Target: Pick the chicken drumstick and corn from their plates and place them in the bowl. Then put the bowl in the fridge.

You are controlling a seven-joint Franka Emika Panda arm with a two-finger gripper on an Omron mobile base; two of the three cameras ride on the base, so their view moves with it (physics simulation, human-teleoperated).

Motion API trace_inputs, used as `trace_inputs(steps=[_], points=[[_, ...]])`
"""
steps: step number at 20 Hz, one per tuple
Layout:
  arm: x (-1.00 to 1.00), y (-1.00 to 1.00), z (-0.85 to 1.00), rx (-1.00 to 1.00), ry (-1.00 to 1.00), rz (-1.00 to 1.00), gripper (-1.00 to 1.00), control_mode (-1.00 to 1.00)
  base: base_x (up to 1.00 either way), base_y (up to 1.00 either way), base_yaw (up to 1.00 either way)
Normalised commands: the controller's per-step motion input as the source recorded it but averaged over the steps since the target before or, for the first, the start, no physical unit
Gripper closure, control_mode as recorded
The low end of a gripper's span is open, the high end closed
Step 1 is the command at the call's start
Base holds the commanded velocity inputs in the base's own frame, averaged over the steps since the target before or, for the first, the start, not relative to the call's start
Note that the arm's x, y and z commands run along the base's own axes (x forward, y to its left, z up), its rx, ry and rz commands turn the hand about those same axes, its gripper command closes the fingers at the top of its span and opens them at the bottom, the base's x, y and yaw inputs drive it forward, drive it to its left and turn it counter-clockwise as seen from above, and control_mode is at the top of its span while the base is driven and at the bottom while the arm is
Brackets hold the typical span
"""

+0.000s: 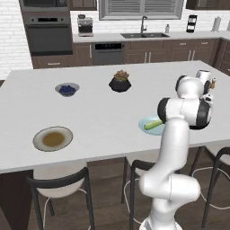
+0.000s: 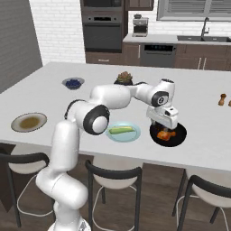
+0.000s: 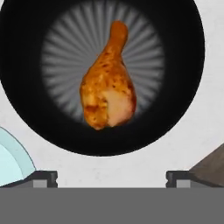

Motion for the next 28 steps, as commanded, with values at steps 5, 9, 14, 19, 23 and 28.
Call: trace_inputs(steps=[5, 9, 14, 19, 23, 28], points=[[-0.62, 0.99, 0.17, -0.07, 0.00, -0.08, -1.00, -1.00, 0.00, 0.00, 0.00], [-0.05, 1.00, 0.00, -0.11, 0.00, -0.05, -1.00, -1.00, 0.00, 0.00, 0.00], [0.45, 1.00, 0.02, -0.03, 0.00, -0.10, -1.00, -1.00, 0.00, 0.00, 0.00], [0.74, 0.84, 0.00, 0.00, 0.00, -0.10, -1.00, -1.00, 0.00, 0.00, 0.00], [0.56, 0.58, 0.00, 0.04, 0.00, -0.04, -1.00, -1.00, 0.00, 0.00, 0.00], [0.26, 0.07, -0.21, 0.01, 0.01, -0.01, -1.00, -1.00, 0.00, 0.00, 0.00]])
